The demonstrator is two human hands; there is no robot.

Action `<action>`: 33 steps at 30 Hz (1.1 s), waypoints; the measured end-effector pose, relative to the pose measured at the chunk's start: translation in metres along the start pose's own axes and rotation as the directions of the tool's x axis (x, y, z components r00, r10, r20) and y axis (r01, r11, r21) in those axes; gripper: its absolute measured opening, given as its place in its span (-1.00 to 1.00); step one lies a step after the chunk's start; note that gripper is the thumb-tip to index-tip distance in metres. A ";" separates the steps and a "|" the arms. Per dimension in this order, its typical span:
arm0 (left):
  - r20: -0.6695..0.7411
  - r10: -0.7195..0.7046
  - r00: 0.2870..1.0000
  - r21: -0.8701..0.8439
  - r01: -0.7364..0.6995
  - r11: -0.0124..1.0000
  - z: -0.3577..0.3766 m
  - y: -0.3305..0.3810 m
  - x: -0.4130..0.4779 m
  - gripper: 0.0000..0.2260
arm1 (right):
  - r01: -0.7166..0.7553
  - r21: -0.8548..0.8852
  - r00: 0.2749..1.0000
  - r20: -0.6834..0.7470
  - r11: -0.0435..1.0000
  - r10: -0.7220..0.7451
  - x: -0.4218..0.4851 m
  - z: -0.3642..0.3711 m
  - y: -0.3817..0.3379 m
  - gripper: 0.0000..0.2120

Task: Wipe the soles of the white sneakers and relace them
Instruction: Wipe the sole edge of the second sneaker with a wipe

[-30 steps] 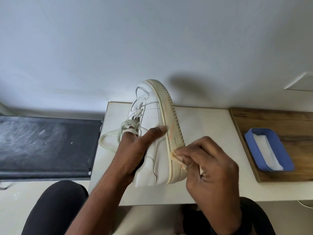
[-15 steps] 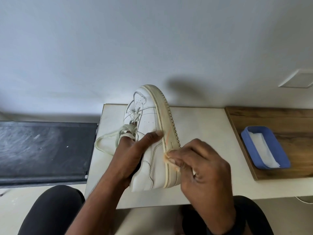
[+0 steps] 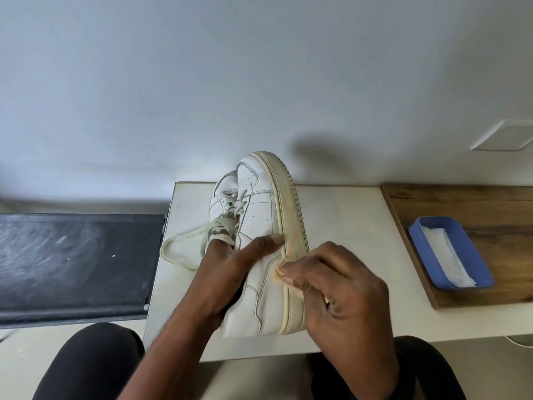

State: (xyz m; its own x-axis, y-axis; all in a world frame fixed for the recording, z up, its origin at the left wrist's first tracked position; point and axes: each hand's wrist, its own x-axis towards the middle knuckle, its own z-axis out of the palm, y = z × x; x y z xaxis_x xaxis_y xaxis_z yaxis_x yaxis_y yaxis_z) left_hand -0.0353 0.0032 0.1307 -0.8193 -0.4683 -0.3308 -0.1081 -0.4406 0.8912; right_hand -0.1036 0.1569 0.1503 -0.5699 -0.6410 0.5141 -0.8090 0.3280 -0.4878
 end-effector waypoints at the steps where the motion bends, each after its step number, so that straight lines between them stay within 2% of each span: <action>1: 0.012 0.008 1.000 0.016 -0.008 1.000 -0.001 -0.001 0.001 -0.72 | -0.019 -0.001 1.000 -0.010 1.000 0.019 0.002 -0.002 0.004 -0.77; 6: 0.052 0.006 0.999 0.049 -0.008 0.999 -0.001 -0.007 0.002 -0.57 | -0.086 -0.074 0.994 -0.070 0.994 0.081 0.004 -0.007 0.012 -0.77; 13: 0.007 0.006 1.000 -0.007 -0.006 1.000 -0.002 -0.004 0.001 -0.71 | 0.040 -0.020 0.999 0.013 0.999 -0.040 -0.005 0.004 -0.008 -0.74; 17: 0.053 0.029 0.998 0.009 -0.029 1.000 -0.003 -0.008 0.002 -0.59 | -0.004 -0.003 1.000 0.000 1.000 0.004 0.003 -0.004 0.001 -0.75; 22: 0.099 0.061 0.993 0.008 -0.063 0.998 -0.002 -0.011 0.002 -0.51 | -0.085 -0.088 0.994 -0.072 0.993 0.078 0.006 -0.013 0.013 -0.79; 25: 0.097 0.064 0.993 -0.001 -0.065 0.998 -0.001 -0.010 0.000 -0.50 | -0.069 -0.086 0.994 -0.091 0.994 0.062 0.003 -0.013 0.006 -0.82; 29: 0.081 0.076 0.994 -0.025 -0.075 0.997 -0.002 -0.007 0.000 -0.52 | 0.036 -0.049 0.999 -0.013 0.998 -0.036 -0.001 -0.008 -0.006 -0.78; 33: 0.091 0.075 0.993 -0.005 -0.075 0.997 -0.003 -0.007 0.000 -0.52 | -0.026 -0.039 0.998 -0.065 0.999 0.024 0.009 -0.013 0.007 -0.81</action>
State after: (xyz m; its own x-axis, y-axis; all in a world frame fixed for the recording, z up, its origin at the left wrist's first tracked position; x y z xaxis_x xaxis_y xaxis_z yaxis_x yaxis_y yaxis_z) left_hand -0.0331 0.0044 0.1232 -0.8730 -0.4282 -0.2334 -0.0433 -0.4085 0.9117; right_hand -0.1164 0.1625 0.1599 -0.5970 -0.5866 0.5472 -0.7987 0.3713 -0.4734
